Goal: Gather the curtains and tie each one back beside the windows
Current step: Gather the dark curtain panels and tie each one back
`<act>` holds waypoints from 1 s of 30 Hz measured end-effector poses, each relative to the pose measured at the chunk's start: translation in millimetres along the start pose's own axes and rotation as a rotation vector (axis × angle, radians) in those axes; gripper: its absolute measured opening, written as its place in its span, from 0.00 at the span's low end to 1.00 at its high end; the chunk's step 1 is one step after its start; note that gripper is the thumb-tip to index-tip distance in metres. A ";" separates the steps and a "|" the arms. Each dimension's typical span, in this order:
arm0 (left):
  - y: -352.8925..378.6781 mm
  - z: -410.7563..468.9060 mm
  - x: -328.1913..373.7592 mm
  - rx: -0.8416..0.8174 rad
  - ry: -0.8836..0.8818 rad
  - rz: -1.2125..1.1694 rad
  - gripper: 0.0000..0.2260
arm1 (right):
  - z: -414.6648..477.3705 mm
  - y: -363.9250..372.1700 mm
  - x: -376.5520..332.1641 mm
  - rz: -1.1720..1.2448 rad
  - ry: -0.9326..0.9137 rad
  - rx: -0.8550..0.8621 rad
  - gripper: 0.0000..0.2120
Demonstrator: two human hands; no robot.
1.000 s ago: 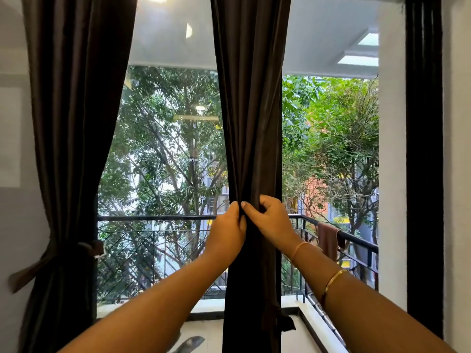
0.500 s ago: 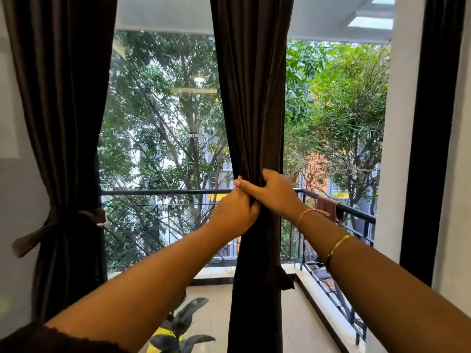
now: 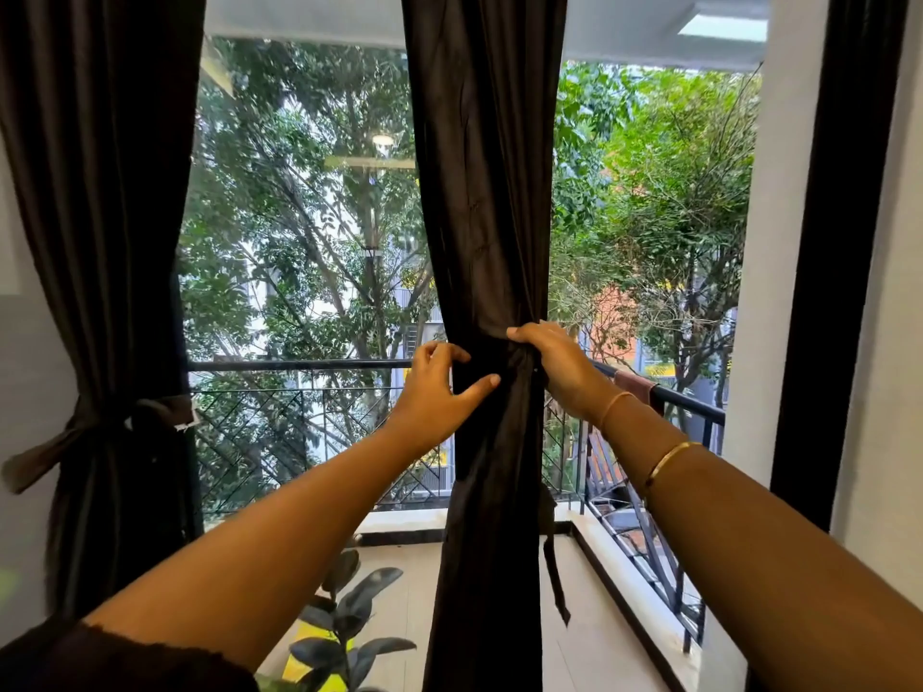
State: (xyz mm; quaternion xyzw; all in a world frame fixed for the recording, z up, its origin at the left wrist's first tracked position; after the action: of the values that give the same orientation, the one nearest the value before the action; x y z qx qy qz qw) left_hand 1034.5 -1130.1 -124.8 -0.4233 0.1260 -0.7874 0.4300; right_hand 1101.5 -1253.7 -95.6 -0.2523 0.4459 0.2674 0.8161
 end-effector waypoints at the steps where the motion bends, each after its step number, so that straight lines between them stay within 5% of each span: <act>1: 2.7 0.9 -2.7 -0.016 -0.024 -0.035 0.16 | 1.4 2.0 2.2 0.026 0.015 -0.023 0.13; 6: 24.9 -2.7 -4.3 -0.293 -0.138 -0.416 0.27 | 1.7 15.2 -6.4 -0.082 0.011 -0.130 0.11; 12: 32.0 -0.9 -4.0 -0.341 -0.132 0.026 0.27 | 1.8 22.1 -24.3 -0.657 -0.062 0.017 0.16; 14: 36.9 0.5 -3.5 -0.336 -0.184 -0.022 0.19 | -0.1 26.2 -30.2 -0.747 -0.109 0.047 0.19; 17: 38.5 3.2 1.8 -0.260 -0.174 -0.069 0.05 | -1.4 29.0 -28.9 -0.706 -0.094 0.008 0.19; 23: 28.3 2.4 -18.0 -0.083 -0.269 -0.041 0.09 | -22.1 19.5 29.7 -0.246 0.153 -0.271 0.08; 30: 31.1 5.1 -37.8 -0.126 -0.317 -0.087 0.17 | -58.0 26.3 132.6 -0.664 0.369 -0.496 0.22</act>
State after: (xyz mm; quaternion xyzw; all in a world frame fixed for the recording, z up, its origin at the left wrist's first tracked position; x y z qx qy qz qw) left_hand 1066.4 -1118.3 -160.2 -0.5735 0.0873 -0.7192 0.3824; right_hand 1110.6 -1244.2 -242.1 -0.6132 0.4010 0.0404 0.6794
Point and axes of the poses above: each hand's wrist, its own z-axis towards the middle knuckle, its own y-axis out of the palm, x = y × z, the point moved 9 cm from there along z, towards the middle knuckle, and after that the axes turned 10 degrees about -x, right-handed, at the moved point
